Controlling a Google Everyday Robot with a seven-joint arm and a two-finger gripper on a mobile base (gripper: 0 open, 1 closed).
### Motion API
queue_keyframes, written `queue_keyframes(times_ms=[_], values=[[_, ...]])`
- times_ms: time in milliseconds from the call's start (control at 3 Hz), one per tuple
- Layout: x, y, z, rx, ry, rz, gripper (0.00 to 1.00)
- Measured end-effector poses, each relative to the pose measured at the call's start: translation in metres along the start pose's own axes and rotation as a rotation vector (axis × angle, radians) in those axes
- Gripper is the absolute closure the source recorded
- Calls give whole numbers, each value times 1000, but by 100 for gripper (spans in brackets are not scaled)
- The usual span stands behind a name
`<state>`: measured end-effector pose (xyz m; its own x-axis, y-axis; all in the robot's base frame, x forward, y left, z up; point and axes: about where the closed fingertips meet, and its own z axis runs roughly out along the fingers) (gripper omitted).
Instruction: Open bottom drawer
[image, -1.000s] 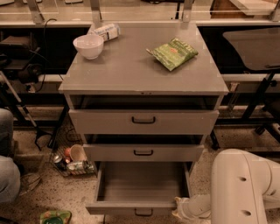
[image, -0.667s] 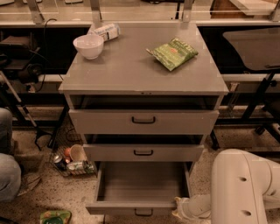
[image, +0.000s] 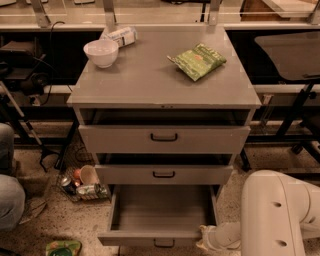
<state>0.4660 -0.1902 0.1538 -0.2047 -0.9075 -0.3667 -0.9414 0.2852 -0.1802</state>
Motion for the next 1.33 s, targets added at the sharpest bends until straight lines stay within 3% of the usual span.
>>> queue_keyframes(times_ms=[333, 1000, 1333], values=[[0, 0, 0, 0, 0, 0, 5], [0, 1, 0, -1, 0, 0, 0], [1, -4, -27, 42, -26, -17, 0]])
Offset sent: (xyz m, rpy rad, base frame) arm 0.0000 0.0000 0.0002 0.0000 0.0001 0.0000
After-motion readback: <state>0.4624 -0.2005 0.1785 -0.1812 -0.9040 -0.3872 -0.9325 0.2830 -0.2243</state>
